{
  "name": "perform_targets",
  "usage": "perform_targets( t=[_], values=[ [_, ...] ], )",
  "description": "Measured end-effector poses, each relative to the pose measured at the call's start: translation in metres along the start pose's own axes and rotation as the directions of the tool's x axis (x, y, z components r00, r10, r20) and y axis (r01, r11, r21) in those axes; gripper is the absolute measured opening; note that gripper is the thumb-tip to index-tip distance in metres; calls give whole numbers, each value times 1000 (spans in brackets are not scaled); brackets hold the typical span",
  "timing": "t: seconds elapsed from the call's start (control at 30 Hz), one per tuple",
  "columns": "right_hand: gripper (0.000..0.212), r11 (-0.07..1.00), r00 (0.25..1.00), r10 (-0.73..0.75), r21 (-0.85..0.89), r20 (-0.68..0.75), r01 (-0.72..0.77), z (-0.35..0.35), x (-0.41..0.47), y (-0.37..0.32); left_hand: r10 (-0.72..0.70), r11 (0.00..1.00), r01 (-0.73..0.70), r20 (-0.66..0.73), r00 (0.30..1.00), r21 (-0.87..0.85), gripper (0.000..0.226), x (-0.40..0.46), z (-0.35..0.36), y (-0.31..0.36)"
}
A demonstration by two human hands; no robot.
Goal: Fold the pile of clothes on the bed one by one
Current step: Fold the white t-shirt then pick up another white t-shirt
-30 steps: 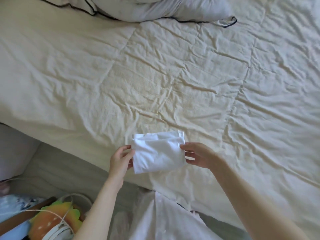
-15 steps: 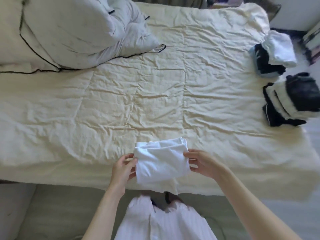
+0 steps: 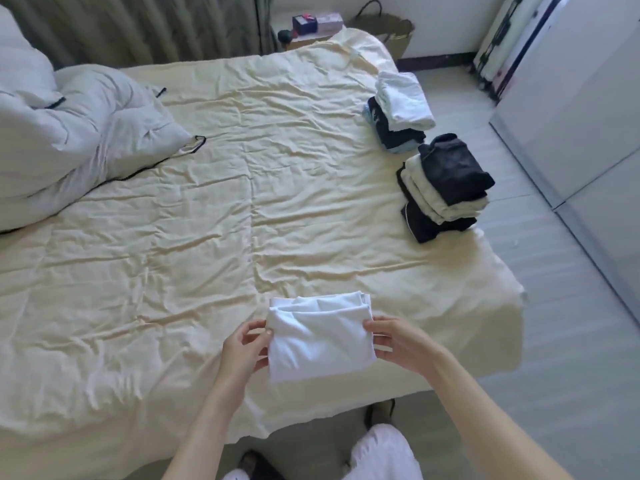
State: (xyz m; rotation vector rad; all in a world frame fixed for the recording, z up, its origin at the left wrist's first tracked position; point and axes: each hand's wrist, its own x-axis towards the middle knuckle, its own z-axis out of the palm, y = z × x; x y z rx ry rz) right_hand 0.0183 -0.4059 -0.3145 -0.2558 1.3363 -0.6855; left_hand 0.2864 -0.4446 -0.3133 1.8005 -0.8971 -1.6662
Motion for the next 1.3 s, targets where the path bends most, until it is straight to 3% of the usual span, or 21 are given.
perform_targets(
  t=[0.23,0.4,0.57,0.77,0.97,1.03,1.1,1.17,1.23,1.3],
  values=[
    [14,998,996,49,40,-72,-46,-152,2,-56,-7,993,0,55,998,121,10,34,175,34],
    [22,981,987,37,196,-154,-7,-224,6,-101,138,924,-190,175,975,332,10,75,277,102],
    [20,921,981,-68,365,-183,132,-254,33,-154,321,727,-417,267,909,546,7,137,359,198],
    [15,713,955,-170,639,-242,289,-267,84,-230,525,453,-651,408,747,609,16,212,457,300],
    [9,569,952,-71,772,-298,284,-286,133,-270,629,258,-748,482,610,611,23,270,529,324],
    [9,485,958,-17,836,-286,258,-291,147,-273,563,208,-737,537,628,643,36,287,541,308],
    [9,468,957,27,850,-288,242,-293,161,-275,332,167,-713,642,691,681,47,298,543,280],
    [11,514,949,63,825,-308,234,-295,171,-274,107,41,-726,719,687,687,49,303,540,250],
    [13,575,942,57,782,-331,240,-299,174,-271,52,-73,-761,764,643,645,48,303,535,227],
    [10,665,920,70,705,-386,246,-303,170,-265,84,-70,-760,763,641,646,50,304,531,212]
  ],
)
